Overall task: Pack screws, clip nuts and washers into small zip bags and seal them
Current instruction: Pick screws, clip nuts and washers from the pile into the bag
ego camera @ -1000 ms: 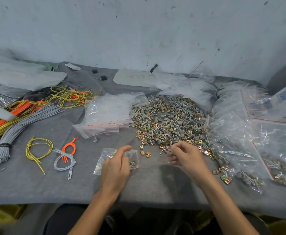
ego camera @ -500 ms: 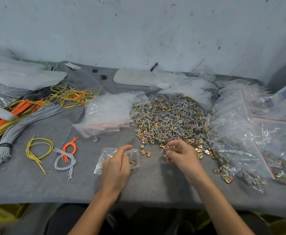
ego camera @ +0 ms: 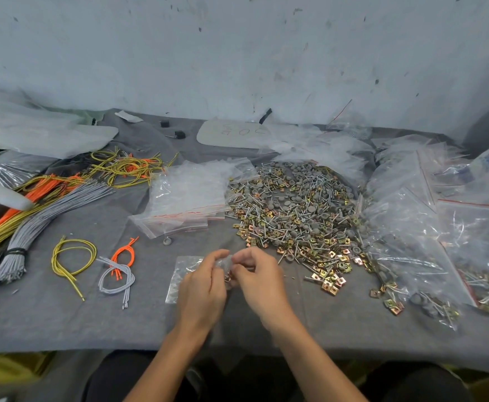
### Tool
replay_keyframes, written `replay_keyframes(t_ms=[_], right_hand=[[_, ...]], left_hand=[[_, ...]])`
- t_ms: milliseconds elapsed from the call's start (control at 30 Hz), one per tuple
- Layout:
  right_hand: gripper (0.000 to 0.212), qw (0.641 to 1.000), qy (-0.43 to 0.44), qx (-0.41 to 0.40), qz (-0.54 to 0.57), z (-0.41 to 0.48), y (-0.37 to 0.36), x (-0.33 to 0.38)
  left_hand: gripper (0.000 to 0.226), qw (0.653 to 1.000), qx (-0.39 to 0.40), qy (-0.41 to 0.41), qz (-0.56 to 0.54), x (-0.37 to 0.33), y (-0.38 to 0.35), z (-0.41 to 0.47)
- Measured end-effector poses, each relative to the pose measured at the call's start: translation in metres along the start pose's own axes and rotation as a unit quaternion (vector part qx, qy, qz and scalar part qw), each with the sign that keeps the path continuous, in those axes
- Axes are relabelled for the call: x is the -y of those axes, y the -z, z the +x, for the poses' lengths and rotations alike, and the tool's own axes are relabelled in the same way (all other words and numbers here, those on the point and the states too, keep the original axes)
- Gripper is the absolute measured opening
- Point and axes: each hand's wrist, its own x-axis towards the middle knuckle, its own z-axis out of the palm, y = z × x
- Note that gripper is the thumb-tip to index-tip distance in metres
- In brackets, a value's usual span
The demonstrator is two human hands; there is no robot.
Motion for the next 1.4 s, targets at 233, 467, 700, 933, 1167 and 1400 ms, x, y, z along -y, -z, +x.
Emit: replay_keyframes(t_ms=[233, 467, 700, 933, 1167, 1400], right_hand=[[0.027, 0.997, -0.012, 0.039, 0.061, -0.006, 0.000, 0.005], [0.028, 0.997, 0.053, 0.008, -0.059, 0.018, 0.049, 0.010], [0.016, 0.944, 0.017, -0.059, -0.324, 0.089, 0.114, 0.004], [0.016, 0.904, 0.012, -0.022, -0.427, 0.104, 0.113, -0.005], [0.020, 0.899, 0.047, -0.050, -0.432, 0.096, 0.114, -0.008], [0.009, 0.981, 0.073, 0.021, -0.179, 0.043, 0.101, 0.015]], left_hand=[[0.044, 1.000, -0.008, -0.010, -0.003, 0.003, -0.001, 0.000], [0.044, 1.000, -0.010, -0.005, -0.017, 0.002, -0.001, 0.000], [0.042, 1.000, -0.008, -0.007, -0.027, 0.003, -0.001, 0.000], [0.041, 0.999, -0.017, 0.008, -0.044, 0.004, -0.001, 0.000], [0.037, 0.996, -0.046, 0.028, -0.067, 0.004, 0.000, 0.003], [0.034, 0.997, -0.047, 0.010, -0.063, 0.006, -0.002, 0.002]])
